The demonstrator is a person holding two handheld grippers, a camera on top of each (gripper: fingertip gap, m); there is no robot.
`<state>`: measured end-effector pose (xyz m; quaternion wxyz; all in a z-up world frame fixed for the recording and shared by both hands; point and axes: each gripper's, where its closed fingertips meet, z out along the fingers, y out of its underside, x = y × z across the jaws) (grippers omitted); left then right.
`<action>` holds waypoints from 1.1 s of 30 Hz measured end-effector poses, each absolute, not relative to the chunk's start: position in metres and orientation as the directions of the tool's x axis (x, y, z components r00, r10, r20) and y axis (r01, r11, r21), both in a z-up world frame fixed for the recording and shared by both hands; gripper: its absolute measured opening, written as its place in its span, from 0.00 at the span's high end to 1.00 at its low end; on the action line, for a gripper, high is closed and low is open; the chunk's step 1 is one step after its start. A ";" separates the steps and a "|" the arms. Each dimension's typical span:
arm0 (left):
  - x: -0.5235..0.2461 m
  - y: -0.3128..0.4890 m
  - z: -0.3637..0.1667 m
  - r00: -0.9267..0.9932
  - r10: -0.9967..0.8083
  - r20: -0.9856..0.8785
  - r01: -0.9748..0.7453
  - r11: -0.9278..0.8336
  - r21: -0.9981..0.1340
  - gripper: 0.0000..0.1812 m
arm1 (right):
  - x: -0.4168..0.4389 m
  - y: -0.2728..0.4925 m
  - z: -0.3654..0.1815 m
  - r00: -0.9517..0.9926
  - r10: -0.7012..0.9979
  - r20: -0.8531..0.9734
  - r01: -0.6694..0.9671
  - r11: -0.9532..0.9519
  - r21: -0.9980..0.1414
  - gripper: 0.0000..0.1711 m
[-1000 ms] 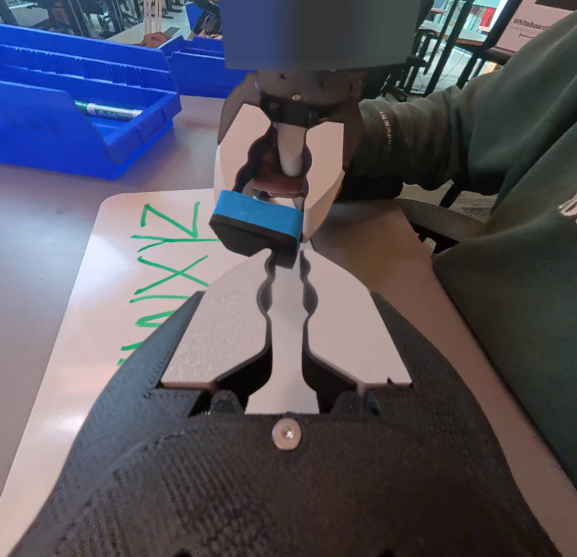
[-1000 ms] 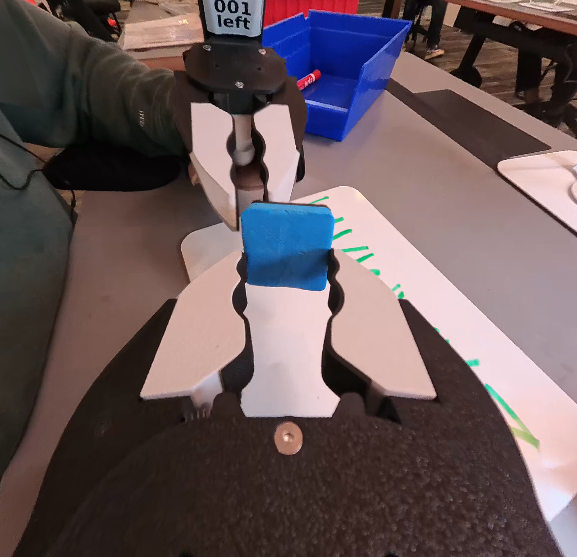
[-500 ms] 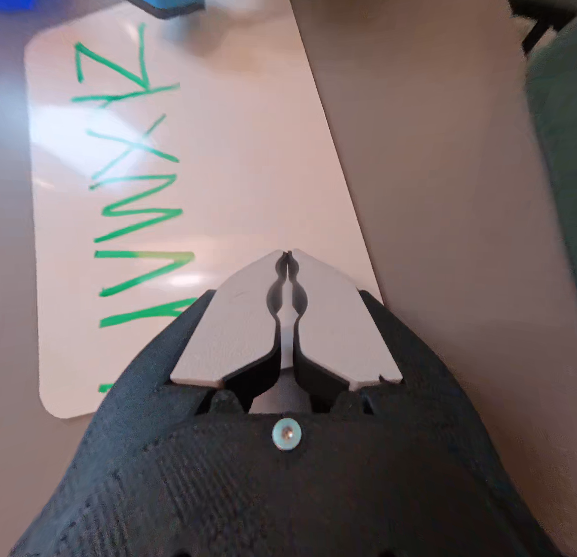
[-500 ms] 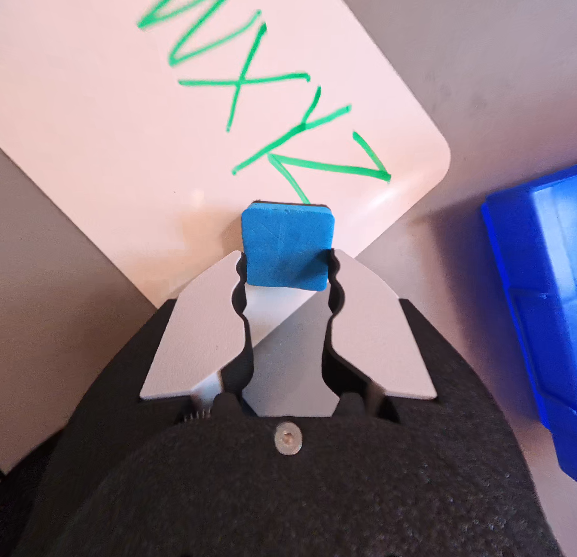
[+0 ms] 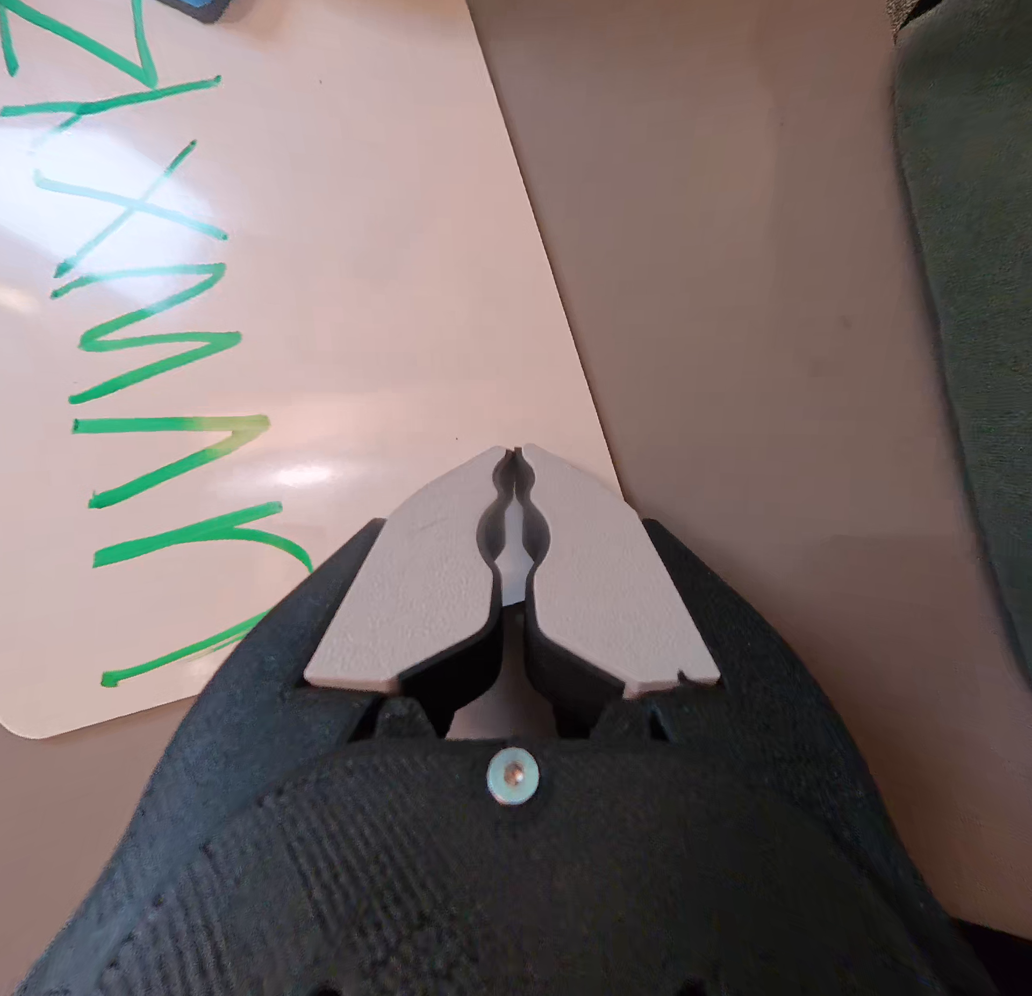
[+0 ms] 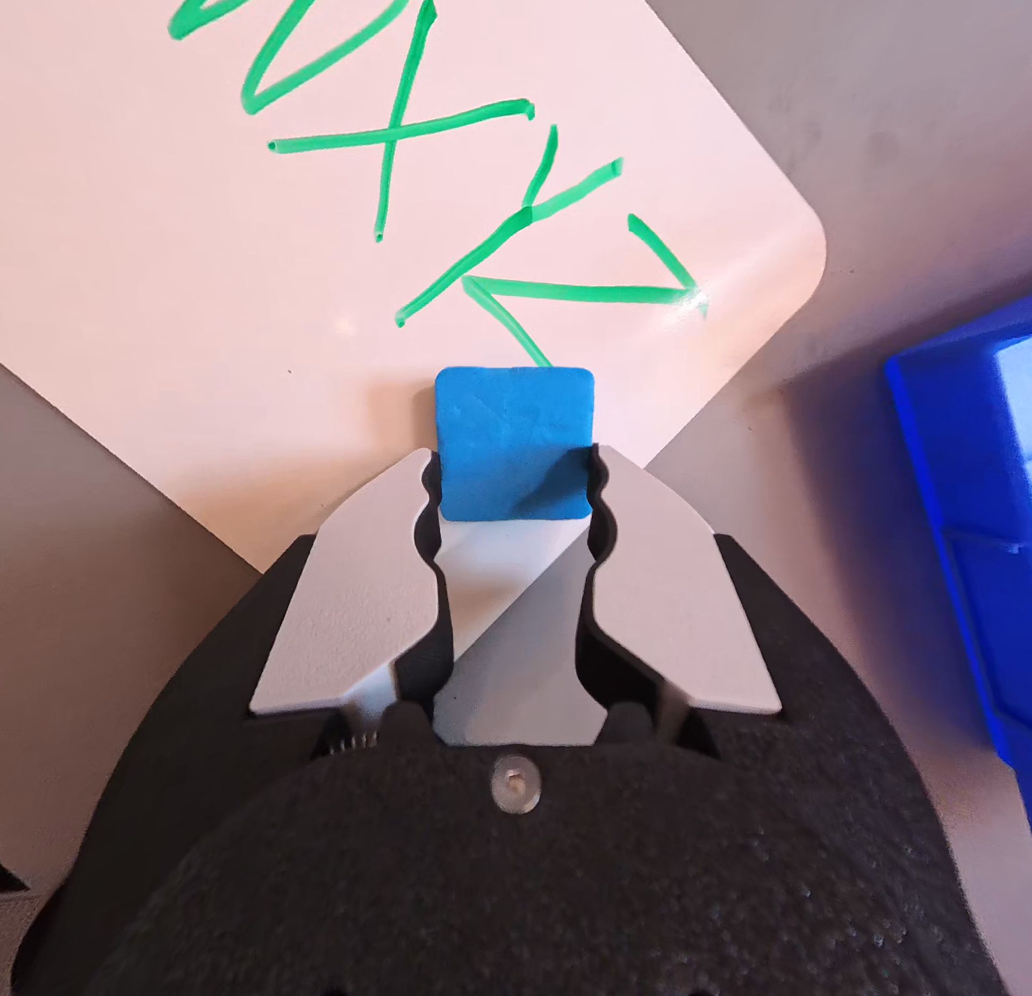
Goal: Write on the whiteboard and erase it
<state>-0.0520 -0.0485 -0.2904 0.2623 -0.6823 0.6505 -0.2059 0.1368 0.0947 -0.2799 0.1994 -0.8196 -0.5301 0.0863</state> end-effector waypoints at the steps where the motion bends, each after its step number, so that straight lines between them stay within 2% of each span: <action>1: -0.051 -0.049 -0.290 0.070 -0.996 -0.063 -0.779 -0.015 -0.626 1.00 | 0.137 0.094 -0.280 0.426 0.903 0.058 0.829 -0.364 -0.425 0.70; 5: -0.050 -0.051 -0.291 0.065 -0.996 -0.055 -0.775 -0.015 -0.632 1.00 | 0.162 0.113 -0.280 0.483 0.873 0.076 0.826 -0.425 -0.370 0.71; 7: -0.048 -0.051 -0.291 0.055 -0.997 -0.059 -0.773 -0.005 -0.635 1.00 | 0.155 0.129 -0.280 0.529 0.847 0.056 0.790 -0.467 -0.398 0.70; 10: -0.047 -0.051 -0.291 0.047 -0.996 -0.072 -0.781 0.009 -0.624 1.00 | 0.116 0.116 -0.280 0.443 0.894 0.070 0.827 -0.377 -0.416 0.71; 13: -0.049 -0.052 -0.291 0.043 -0.996 -0.079 -0.784 0.015 -0.621 1.00 | 0.121 0.090 -0.281 0.371 0.928 0.031 0.878 -0.339 -0.337 0.71; 15: -0.048 -0.052 -0.291 0.039 -0.996 -0.074 -0.783 0.016 -0.622 1.00 | 0.139 0.110 -0.281 0.421 0.906 0.049 0.871 -0.389 -0.301 0.71; 17: -0.048 -0.053 -0.291 0.031 -0.997 -0.073 -0.784 0.021 -0.620 1.00 | 0.132 0.138 -0.281 0.468 0.882 0.060 0.843 -0.425 -0.330 0.71; 20: -0.048 -0.052 -0.291 0.030 -0.995 -0.090 -0.788 0.031 -0.614 1.00 | 0.085 0.112 -0.281 0.335 0.940 0.055 0.880 -0.292 -0.374 0.71; 23: -0.049 -0.055 -0.292 0.016 -0.997 -0.081 -0.787 0.038 -0.616 1.00 | 0.092 0.065 -0.280 0.199 0.979 -0.030 0.929 -0.199 -0.312 0.71; 26: -0.048 -0.056 -0.292 0.005 -0.997 -0.080 -0.784 0.045 -0.619 1.00 | 0.135 0.123 -0.281 0.385 0.922 0.030 0.899 -0.367 -0.239 0.71; 28: -0.048 -0.056 -0.292 0.002 -0.996 -0.087 -0.788 0.052 -0.613 1.00 | 0.119 0.154 -0.281 0.446 0.894 0.049 0.855 -0.409 -0.320 0.71; 30: -0.048 -0.057 -0.292 0.000 -0.996 -0.087 -0.789 0.054 -0.612 1.00 | 0.089 0.136 -0.281 0.350 0.935 0.048 0.880 -0.312 -0.357 0.71; 33: -0.049 -0.057 -0.292 -0.001 -0.996 -0.084 -0.788 0.053 -0.613 1.00 | 0.095 0.080 -0.281 0.198 0.980 -0.023 0.944 -0.197 -0.264 0.71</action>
